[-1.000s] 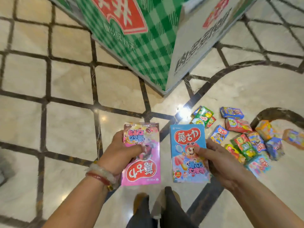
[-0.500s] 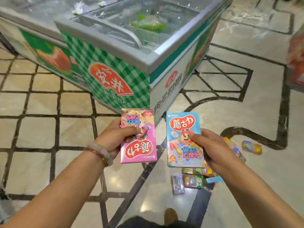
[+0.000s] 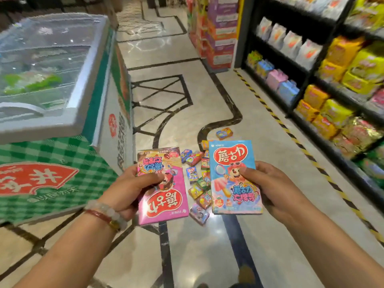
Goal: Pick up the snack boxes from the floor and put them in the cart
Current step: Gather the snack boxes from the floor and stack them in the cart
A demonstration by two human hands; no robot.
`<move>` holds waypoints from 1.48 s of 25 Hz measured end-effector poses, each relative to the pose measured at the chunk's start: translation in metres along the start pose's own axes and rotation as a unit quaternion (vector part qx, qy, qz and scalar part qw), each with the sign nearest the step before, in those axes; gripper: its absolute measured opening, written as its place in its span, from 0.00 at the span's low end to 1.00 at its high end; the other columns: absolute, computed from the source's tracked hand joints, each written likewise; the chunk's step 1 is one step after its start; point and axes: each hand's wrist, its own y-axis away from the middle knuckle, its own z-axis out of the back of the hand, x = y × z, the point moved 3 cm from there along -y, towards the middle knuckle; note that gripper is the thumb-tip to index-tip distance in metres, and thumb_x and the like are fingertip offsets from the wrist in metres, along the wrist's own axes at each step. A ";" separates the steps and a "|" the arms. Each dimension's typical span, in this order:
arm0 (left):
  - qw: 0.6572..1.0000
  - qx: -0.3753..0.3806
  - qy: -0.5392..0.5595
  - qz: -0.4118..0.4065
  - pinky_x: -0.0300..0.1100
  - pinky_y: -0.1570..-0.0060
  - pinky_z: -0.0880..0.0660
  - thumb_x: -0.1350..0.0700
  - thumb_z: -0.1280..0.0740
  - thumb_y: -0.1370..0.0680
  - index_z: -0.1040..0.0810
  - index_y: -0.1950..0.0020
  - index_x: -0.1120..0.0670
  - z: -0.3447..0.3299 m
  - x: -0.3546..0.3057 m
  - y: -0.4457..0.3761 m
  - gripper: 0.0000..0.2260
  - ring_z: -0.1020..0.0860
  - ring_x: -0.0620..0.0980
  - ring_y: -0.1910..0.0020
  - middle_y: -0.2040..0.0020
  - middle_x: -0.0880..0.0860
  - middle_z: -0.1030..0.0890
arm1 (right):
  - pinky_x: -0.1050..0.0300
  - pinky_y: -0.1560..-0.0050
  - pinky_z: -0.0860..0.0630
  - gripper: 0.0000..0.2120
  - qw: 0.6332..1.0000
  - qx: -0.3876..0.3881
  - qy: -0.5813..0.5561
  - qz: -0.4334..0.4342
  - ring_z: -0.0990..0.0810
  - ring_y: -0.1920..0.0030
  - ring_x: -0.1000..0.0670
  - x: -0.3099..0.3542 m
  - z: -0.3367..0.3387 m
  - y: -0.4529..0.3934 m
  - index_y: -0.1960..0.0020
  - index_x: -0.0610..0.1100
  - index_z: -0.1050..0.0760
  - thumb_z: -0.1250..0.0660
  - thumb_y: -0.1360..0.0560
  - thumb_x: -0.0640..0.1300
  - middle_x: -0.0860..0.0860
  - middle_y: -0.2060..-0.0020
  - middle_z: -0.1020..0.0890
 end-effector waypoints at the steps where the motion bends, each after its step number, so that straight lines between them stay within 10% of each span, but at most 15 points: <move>1: 1.000 0.027 -0.014 0.006 0.45 0.71 0.21 0.70 0.27 0.37 0.24 0.46 0.64 -0.017 0.003 -0.004 0.21 0.18 0.57 0.68 0.60 0.63 0.17 | 0.48 0.52 0.20 0.07 1.000 -0.026 -0.011 0.004 0.16 0.54 0.42 -0.003 0.017 0.010 0.48 0.39 0.24 0.32 0.25 0.39 0.43 0.54 0.15; 14: 0.928 0.325 -0.174 0.048 0.47 0.64 0.20 0.63 0.29 0.37 0.24 0.43 0.66 -0.307 0.095 0.024 0.23 0.17 0.58 0.61 0.52 0.66 0.18 | 0.40 0.44 0.22 0.14 0.938 -0.299 -0.174 0.032 0.15 0.54 0.42 -0.080 0.259 0.200 0.44 0.40 0.24 0.30 0.28 0.43 0.44 0.53 0.15; 21: 0.853 0.444 -0.256 0.096 0.50 0.57 0.19 0.62 0.28 0.35 0.25 0.41 0.62 -0.477 0.185 0.116 0.23 0.17 0.59 0.59 0.50 0.63 0.17 | 0.50 0.57 0.18 0.06 0.875 -0.418 -0.232 0.078 0.14 0.59 0.46 -0.133 0.380 0.346 0.50 0.41 0.23 0.32 0.26 0.42 0.45 0.57 0.14; 37: 0.543 0.716 -0.390 0.202 0.46 0.68 0.20 0.65 0.31 0.37 0.23 0.47 0.63 -0.777 0.419 0.362 0.19 0.17 0.56 0.66 0.58 0.62 0.16 | 0.38 0.45 0.22 0.11 0.563 -0.714 -0.404 0.095 0.16 0.53 0.39 -0.290 0.509 0.626 0.43 0.38 0.26 0.33 0.24 0.41 0.41 0.54 0.15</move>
